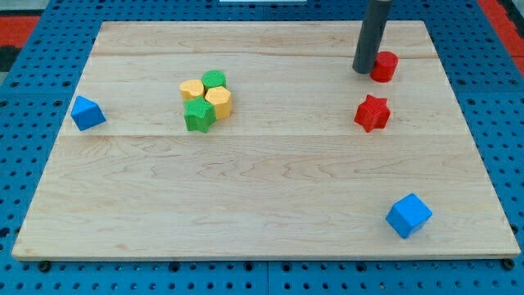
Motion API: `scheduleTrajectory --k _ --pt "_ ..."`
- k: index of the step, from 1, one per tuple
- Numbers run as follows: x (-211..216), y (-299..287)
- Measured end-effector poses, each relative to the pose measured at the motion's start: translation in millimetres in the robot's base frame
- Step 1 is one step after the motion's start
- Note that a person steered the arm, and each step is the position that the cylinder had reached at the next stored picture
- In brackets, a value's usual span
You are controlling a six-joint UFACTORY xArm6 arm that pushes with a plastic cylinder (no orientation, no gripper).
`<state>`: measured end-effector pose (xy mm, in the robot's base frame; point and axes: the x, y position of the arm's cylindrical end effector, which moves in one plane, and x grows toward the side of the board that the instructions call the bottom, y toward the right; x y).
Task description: Push the red circle into the red star
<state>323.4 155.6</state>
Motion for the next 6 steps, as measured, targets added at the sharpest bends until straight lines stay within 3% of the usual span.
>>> scheduleTrajectory --k 2,3,4,6 --pt "-48.8 0.6" --pt "-80.9 28.6" --pt "-61.9 80.1" --pt "-12.6 1.6"
